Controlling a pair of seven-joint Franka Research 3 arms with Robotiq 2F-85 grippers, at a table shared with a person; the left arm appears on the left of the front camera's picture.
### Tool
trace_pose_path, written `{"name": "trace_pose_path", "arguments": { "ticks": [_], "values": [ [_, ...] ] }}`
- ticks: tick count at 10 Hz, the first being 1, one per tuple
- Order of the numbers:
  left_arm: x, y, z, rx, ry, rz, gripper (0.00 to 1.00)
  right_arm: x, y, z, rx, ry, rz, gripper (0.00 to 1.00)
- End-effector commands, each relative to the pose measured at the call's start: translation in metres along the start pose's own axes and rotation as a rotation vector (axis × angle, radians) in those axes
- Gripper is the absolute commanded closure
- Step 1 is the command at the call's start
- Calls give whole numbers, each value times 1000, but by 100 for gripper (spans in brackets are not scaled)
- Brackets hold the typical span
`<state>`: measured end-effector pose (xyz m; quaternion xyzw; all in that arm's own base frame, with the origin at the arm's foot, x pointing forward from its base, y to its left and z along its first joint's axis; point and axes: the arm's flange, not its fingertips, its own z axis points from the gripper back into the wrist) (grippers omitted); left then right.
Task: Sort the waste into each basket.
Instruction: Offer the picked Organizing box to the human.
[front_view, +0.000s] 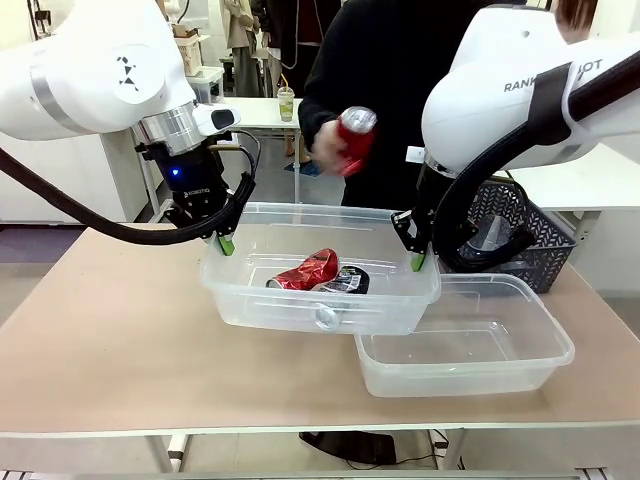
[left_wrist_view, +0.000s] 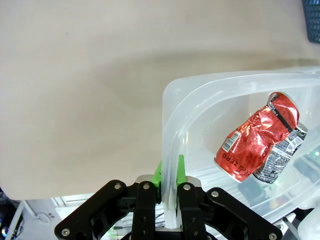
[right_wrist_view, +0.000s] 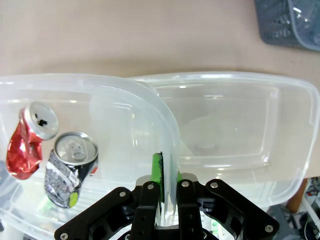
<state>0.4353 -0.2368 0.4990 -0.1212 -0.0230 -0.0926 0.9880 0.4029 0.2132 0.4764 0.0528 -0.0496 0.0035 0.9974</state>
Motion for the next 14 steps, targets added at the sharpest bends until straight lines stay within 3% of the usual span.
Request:
{"name": "trace_pose_path", "arguments": {
  "ticks": [1, 13, 14],
  "values": [
    [1, -2, 6, -8, -7, -12, 93, -1, -1, 1, 0, 5, 0, 95],
    [0, 0, 0, 0, 0, 0, 93, 0, 0, 0, 0, 0, 0, 95],
    [25, -3, 5, -4, 15, -31, 93, 26, 9, 4, -49, 30, 20, 95]
  ]
}}
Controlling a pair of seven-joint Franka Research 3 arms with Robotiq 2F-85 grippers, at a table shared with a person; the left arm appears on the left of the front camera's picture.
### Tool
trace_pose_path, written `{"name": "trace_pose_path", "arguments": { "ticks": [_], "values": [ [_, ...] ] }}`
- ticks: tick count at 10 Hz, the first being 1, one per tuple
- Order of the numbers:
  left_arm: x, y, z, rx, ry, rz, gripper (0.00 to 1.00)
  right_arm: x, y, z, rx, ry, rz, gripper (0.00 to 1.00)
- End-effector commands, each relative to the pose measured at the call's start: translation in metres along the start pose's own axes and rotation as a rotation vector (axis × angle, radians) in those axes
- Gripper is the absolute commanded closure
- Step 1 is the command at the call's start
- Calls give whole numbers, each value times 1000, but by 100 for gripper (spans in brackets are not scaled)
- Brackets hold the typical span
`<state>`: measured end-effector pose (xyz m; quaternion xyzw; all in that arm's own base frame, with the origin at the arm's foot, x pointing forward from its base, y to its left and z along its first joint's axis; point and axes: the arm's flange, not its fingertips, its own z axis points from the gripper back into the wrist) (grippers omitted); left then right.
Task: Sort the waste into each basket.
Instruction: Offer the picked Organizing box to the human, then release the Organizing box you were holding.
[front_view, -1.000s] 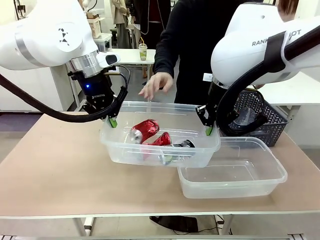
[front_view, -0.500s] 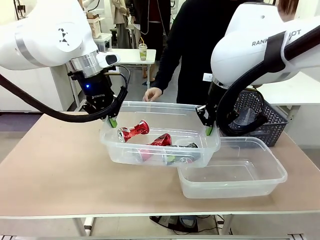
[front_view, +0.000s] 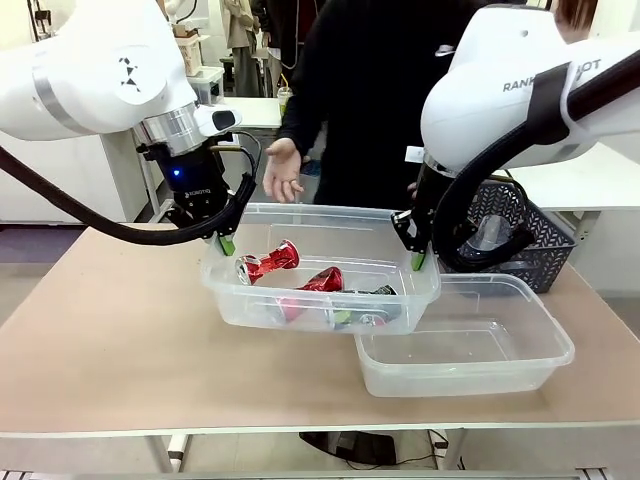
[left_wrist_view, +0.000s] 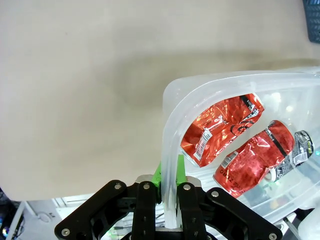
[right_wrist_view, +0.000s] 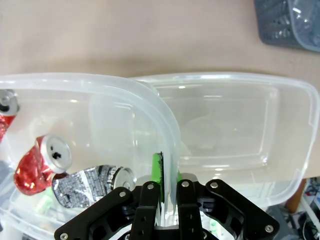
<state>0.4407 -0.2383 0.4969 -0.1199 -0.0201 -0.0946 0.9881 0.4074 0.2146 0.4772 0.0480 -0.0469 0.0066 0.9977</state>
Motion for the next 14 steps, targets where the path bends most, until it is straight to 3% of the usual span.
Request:
{"name": "trace_pose_path", "arguments": {
  "ticks": [1, 3, 4, 6, 7, 14],
  "values": [
    [53, -6, 14, 51, -39, 41, 93, 56, 18, 11, -85, 46, 63, 95],
    [113, -1, 30, 24, -86, 82, 93, 125, 28, 22, -96, 85, 105, 95],
    [129, 6, 31, 15, -78, 114, 93, 144, 28, 22, -81, 101, 91, 95],
    [133, 11, 25, 2, -83, 171, 93, 148, 28, 12, -49, 112, 99, 95],
    [126, 25, 17, 18, -72, 105, 93, 144, 16, 13, -66, 57, 38, 95],
    [126, 25, 17, 18, -72, 105, 93, 144, 16, 13, -66, 57, 38, 95]
  ]
}}
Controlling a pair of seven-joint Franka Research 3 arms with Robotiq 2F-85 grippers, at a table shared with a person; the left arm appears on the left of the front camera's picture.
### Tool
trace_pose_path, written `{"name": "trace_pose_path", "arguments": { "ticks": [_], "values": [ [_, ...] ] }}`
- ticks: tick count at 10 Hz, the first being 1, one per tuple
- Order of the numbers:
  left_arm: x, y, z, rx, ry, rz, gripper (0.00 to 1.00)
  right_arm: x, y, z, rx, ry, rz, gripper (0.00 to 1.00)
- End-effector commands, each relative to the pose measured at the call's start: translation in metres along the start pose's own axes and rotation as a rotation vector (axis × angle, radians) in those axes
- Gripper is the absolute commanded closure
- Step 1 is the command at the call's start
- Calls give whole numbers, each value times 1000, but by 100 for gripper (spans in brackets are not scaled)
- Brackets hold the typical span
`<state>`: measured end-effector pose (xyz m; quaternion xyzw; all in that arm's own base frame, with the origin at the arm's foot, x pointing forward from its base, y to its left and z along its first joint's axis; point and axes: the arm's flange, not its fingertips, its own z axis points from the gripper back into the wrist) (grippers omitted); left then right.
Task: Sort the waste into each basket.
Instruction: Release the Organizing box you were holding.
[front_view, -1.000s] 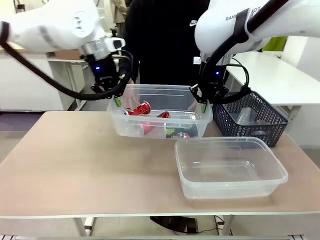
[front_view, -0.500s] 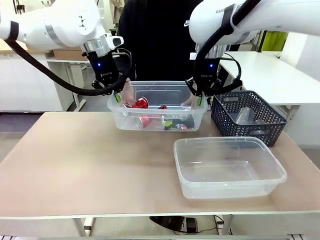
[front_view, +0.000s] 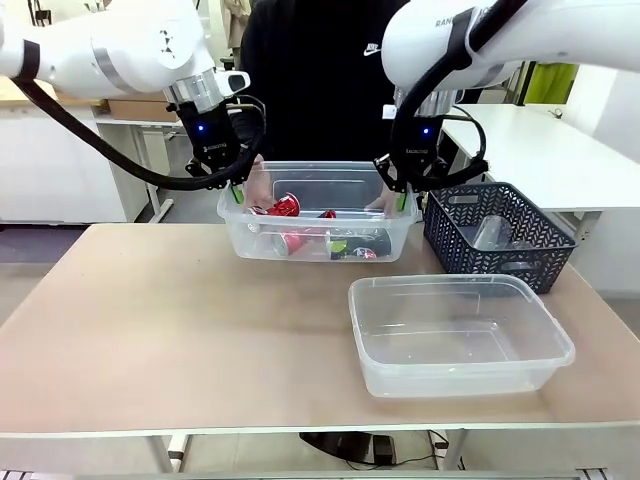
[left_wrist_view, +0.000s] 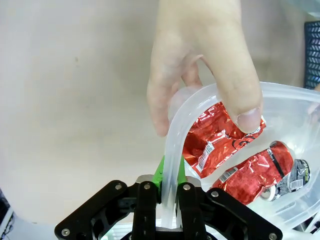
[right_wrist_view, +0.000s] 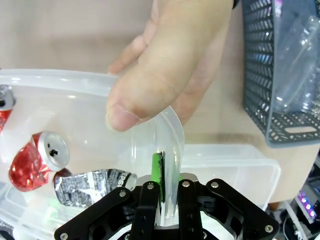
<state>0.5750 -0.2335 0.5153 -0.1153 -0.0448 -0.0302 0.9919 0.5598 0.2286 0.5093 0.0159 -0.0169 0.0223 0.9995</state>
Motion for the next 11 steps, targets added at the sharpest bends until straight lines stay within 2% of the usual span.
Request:
{"name": "trace_pose_path", "arguments": {
  "ticks": [1, 2, 3, 4, 5, 7, 8, 9, 11],
  "values": [
    [-6, 0, 0, 0, -9, -17, 93, -11, 2, -3, -4, -5, 6, 95],
    [0, 0, 0, 0, 0, 0, 63, 0, 0, 0, 0, 0, 0, 83],
    [-1, -1, 2, 21, -15, -19, 36, -6, 0, 5, 5, -27, 19, 40],
    [-3, 0, 3, 15, -14, -15, 6, -10, 0, 7, 12, -45, 28, 28],
    [-4, 1, 3, 18, -17, -12, 0, -13, -2, 9, 13, -57, 17, 0],
    [-10, 3, 7, 14, -28, -9, 0, -22, -8, 20, 8, -95, 10, 0],
    [-11, 4, 9, 15, -35, -9, 2, -23, -13, 23, 14, -104, -1, 7],
    [-12, 5, 9, 18, -37, -9, 0, -23, -15, 23, 18, -106, -11, 0],
    [-11, 6, 7, 15, -31, -15, 0, -23, -17, 21, 28, -108, -13, 0]
  ]
}}
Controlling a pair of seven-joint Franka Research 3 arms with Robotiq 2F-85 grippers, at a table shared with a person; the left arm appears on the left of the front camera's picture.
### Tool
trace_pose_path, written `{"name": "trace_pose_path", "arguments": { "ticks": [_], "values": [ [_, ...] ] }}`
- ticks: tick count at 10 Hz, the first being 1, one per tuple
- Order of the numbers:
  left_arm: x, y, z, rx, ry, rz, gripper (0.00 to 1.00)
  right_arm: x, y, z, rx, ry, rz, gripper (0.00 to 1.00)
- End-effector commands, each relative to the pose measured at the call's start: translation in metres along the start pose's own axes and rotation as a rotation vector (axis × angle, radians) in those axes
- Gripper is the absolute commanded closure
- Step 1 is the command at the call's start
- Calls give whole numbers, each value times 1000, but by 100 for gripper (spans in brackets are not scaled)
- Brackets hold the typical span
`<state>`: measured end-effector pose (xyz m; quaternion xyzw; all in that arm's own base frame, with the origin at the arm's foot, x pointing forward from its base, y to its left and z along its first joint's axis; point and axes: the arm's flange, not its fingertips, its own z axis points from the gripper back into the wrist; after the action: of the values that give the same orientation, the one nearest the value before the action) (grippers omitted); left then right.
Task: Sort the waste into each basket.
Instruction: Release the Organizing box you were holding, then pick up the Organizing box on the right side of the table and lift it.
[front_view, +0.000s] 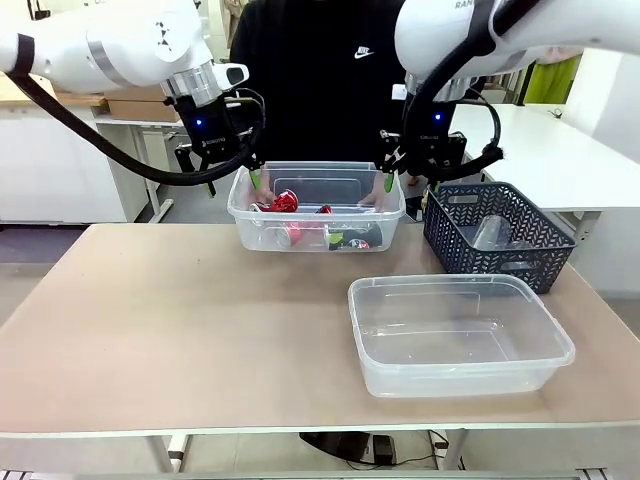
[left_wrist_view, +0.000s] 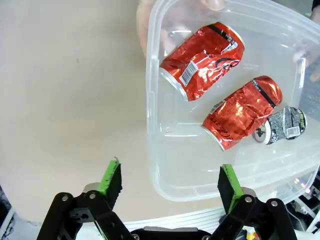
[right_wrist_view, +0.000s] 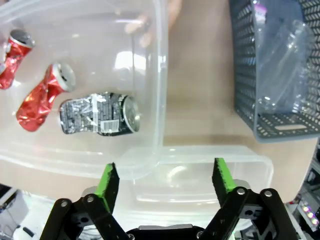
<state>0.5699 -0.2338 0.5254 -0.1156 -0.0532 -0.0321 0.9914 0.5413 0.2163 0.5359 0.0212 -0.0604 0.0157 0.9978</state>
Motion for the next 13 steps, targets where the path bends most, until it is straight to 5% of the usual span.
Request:
{"name": "trace_pose_path", "arguments": {
  "ticks": [1, 3, 4, 5, 11, 12, 13],
  "values": [
    [-8, 10, -3, 14, -15, -12, 0, -6, -8, -6, 20, -22, -4, 0],
    [-9, 10, -3, -1, -15, 5, 0, -6, -5, -11, 20, 5, -1, 0],
    [-1, 1, -2, 1, 2, 1, 0, -2, 2, -29, -133, 70, -30, 0],
    [-1, 1, -2, 1, 2, 1, 0, -1, -1, -7, 2, 1, -3, 0],
    [-2, -1, -3, 1, 5, -2, 0, 0, 0, -8, -24, 10, -8, 0],
    [-31, -14, -4, -143, 49, 0, 0, -34, 1, -8, 32, 15, 124, 0],
    [-76, -39, -15, -136, 39, 102, 0, -79, -9, -16, 7, 40, 140, 0]
  ]
}}
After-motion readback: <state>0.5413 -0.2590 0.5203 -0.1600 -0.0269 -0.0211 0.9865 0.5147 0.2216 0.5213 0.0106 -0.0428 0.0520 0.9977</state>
